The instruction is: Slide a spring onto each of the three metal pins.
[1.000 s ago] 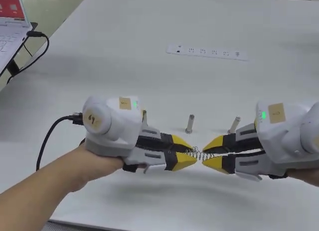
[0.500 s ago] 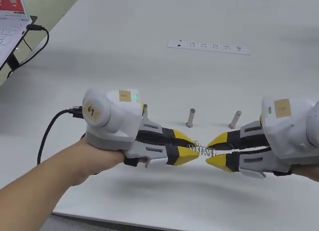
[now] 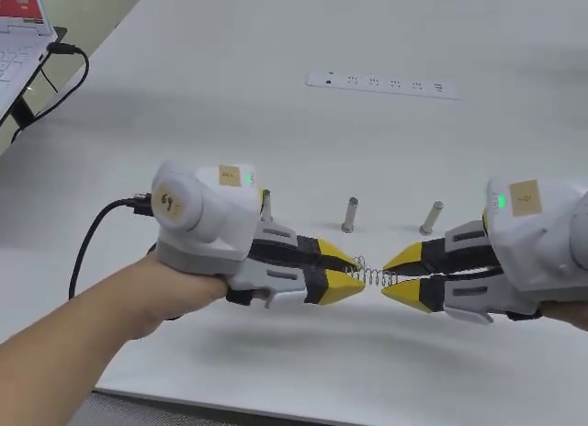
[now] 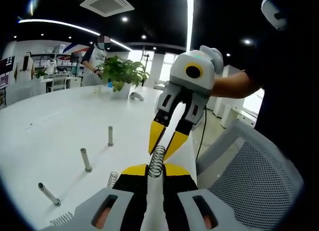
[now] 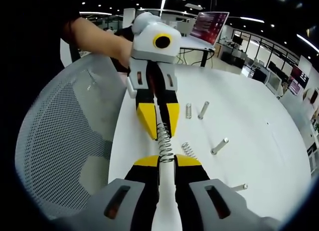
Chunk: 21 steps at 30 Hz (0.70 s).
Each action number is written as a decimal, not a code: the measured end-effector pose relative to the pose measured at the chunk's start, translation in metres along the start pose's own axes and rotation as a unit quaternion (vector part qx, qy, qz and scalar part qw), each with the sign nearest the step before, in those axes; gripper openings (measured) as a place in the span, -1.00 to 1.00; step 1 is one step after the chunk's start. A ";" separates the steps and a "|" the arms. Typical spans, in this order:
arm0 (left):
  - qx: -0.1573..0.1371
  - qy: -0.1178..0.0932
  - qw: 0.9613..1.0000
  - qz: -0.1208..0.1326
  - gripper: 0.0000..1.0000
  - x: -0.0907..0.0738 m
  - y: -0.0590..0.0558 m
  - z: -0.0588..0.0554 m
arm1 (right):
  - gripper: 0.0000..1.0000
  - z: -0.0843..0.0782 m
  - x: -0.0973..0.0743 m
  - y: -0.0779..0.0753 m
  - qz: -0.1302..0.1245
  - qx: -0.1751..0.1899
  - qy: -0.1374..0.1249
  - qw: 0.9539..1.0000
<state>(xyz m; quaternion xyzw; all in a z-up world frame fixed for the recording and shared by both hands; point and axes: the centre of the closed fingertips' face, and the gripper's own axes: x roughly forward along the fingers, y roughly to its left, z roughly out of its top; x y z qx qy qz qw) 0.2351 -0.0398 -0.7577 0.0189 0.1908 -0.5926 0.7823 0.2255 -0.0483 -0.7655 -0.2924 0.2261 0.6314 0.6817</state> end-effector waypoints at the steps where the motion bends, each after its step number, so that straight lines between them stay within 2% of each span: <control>1: 0.000 0.002 1.000 -0.001 -0.95 0.000 0.000 -0.001 | -0.84 0.001 0.000 0.001 0.000 -0.005 0.000 1.000; 15: 0.005 0.018 1.000 -0.012 -0.96 0.003 -0.001 -0.008 | -0.85 0.009 -0.006 -0.002 0.008 -0.040 -0.002 0.999; 17: 0.011 0.028 1.000 -0.009 -0.96 0.004 0.000 -0.012 | -0.85 0.014 -0.006 0.000 0.012 -0.042 -0.008 0.999; 21: 0.016 0.035 0.999 -0.011 -0.96 0.006 0.000 -0.014 | -0.85 0.019 -0.004 0.002 0.018 -0.044 -0.011 0.999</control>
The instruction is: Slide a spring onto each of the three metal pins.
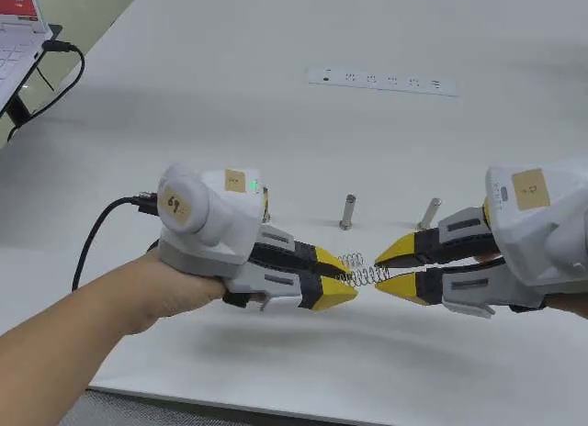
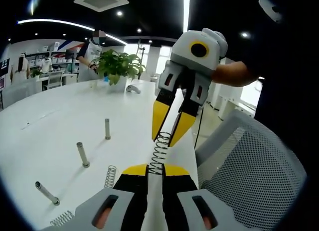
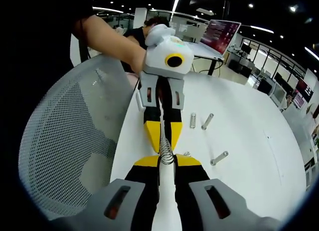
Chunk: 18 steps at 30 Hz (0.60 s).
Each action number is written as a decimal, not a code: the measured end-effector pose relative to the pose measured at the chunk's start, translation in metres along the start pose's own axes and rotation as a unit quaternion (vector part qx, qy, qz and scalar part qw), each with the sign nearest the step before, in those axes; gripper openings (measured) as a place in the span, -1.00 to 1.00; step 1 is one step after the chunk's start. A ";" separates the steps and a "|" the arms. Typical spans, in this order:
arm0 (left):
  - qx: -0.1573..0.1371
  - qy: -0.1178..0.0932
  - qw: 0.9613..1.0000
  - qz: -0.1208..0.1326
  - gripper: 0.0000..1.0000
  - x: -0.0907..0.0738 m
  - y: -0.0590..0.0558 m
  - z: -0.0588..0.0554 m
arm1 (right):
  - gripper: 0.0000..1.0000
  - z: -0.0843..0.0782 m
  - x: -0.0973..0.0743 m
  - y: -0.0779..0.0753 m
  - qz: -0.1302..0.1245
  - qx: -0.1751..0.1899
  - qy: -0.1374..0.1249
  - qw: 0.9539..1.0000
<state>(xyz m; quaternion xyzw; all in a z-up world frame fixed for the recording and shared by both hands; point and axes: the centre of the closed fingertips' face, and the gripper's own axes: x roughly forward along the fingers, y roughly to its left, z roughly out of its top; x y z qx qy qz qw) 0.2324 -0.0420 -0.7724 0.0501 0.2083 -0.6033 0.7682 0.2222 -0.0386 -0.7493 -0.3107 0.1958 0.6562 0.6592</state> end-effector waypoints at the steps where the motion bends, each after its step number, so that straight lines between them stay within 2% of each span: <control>1: 0.001 0.001 1.000 0.000 -0.96 0.000 0.000 0.000 | -0.85 0.001 0.000 0.000 0.001 0.001 -0.002 1.000; 8: 0.002 0.004 1.000 -0.001 -0.96 0.002 0.000 -0.001 | -0.85 0.009 0.001 -0.002 0.004 0.008 -0.019 1.000; 13: 0.006 0.004 1.000 -0.008 -0.96 0.007 -0.005 0.000 | -0.85 0.022 0.003 -0.002 0.006 0.031 -0.056 0.998; 18: 0.009 0.007 1.000 -0.013 -0.97 0.008 -0.007 0.000 | -0.85 0.025 0.007 0.000 0.005 0.025 -0.062 0.998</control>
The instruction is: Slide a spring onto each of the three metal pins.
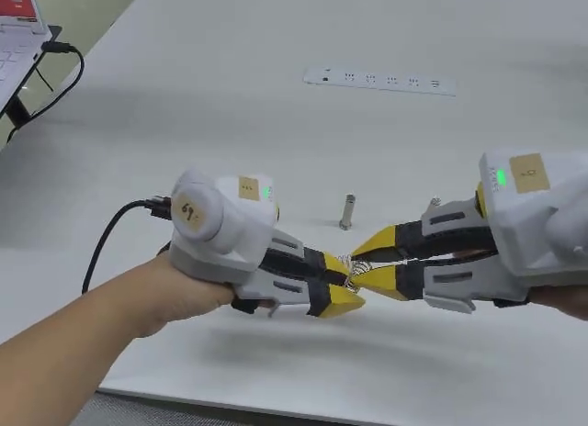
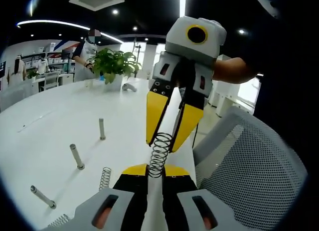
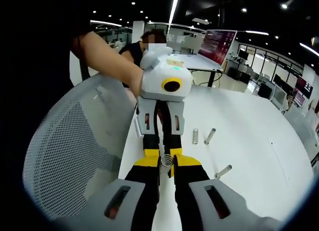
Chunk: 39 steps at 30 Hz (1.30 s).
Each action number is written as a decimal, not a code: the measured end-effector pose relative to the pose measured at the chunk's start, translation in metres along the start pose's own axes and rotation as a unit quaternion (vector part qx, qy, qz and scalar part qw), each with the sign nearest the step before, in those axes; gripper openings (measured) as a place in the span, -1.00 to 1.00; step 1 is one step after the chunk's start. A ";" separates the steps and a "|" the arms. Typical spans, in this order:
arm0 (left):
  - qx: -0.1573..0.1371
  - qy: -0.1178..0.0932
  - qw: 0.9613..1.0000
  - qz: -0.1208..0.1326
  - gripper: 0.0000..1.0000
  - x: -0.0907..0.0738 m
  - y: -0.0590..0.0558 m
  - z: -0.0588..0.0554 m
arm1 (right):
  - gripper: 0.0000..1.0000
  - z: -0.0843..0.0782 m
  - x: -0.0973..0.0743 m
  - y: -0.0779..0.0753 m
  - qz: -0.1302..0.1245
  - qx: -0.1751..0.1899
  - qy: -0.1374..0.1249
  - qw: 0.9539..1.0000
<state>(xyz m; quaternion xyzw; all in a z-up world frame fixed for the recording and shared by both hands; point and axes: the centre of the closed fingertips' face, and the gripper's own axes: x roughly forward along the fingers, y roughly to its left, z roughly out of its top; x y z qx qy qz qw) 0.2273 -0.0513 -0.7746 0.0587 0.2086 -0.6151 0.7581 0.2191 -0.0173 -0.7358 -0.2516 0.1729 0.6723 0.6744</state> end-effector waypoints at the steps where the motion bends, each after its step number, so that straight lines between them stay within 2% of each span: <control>1: 0.001 0.000 1.000 0.000 -0.97 0.000 0.000 0.000 | -0.85 0.001 0.000 0.000 -0.001 -0.001 -0.002 1.000; 5: -0.003 -0.009 1.000 -0.002 -0.97 -0.002 0.000 0.005 | -0.85 0.006 0.000 -0.004 -0.010 0.015 -0.029 0.999; 15: 0.005 -0.006 1.000 -0.004 -0.97 -0.003 -0.001 0.005 | -0.84 0.011 0.000 0.001 -0.018 0.019 -0.050 0.998; 21: 0.004 -0.010 1.000 -0.003 -0.97 -0.003 -0.001 0.006 | -0.83 0.013 -0.002 -0.001 -0.025 0.043 -0.067 0.996; 28: 0.008 -0.021 1.000 -0.003 -0.97 -0.004 -0.002 0.011 | -0.81 0.008 -0.001 -0.002 -0.027 0.048 -0.060 0.997; 34: 0.001 -0.029 1.000 -0.001 -0.97 -0.006 -0.001 0.014 | -0.82 0.012 -0.002 -0.004 -0.034 0.068 -0.077 0.994; 39: 0.002 -0.028 1.000 -0.002 -0.97 -0.006 -0.002 0.016 | -0.84 0.013 -0.001 -0.003 -0.035 0.048 -0.079 0.995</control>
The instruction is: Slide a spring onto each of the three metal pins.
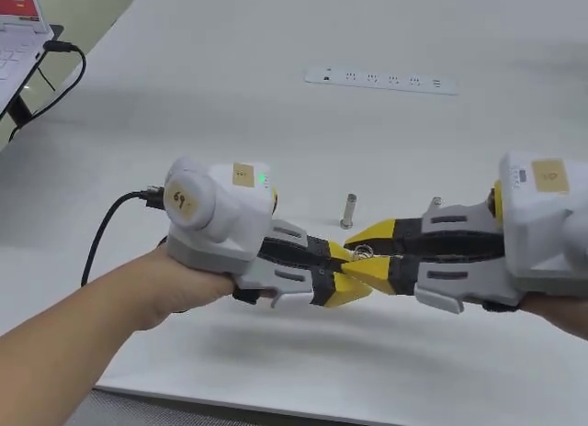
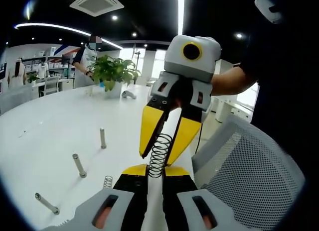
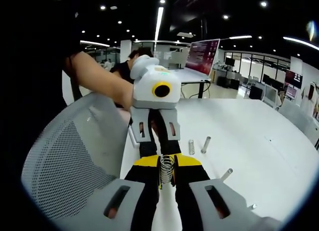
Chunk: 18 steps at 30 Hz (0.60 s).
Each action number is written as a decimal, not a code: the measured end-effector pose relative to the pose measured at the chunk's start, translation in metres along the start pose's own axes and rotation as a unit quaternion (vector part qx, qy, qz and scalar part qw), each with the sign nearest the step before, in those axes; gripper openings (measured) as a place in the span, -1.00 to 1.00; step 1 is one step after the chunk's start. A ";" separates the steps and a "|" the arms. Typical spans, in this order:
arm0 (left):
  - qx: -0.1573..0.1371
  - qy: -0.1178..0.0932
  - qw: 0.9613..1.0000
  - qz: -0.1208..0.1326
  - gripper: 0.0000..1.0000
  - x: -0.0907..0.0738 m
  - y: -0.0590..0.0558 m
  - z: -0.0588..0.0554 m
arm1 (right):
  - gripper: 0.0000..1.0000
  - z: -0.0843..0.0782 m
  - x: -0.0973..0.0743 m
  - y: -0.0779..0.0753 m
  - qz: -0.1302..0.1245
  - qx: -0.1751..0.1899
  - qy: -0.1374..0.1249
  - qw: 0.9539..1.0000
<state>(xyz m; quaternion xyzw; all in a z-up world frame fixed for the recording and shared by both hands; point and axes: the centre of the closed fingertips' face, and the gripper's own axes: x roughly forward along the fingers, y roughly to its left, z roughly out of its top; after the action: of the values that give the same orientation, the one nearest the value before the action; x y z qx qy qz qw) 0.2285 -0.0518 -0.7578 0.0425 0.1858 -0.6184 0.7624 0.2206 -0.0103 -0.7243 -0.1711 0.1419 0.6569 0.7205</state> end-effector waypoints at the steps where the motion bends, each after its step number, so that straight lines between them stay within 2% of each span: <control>1: -0.001 0.001 1.000 -0.001 -0.96 0.000 -0.001 0.000 | -0.84 0.000 0.000 0.001 0.001 -0.002 0.000 1.000; 12: -0.005 0.000 1.000 0.006 -0.94 -0.002 0.002 0.001 | -0.84 0.005 0.000 0.001 -0.002 -0.010 -0.001 1.000; 18: -0.002 0.013 1.000 0.014 -0.89 -0.004 0.004 -0.003 | -0.84 0.007 0.000 0.000 -0.005 -0.012 -0.003 1.000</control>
<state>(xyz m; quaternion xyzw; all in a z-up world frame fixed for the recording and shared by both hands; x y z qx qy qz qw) 0.2311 -0.0461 -0.7604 0.0510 0.1962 -0.6070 0.7684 0.2209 -0.0075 -0.7174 -0.1779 0.1310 0.6558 0.7219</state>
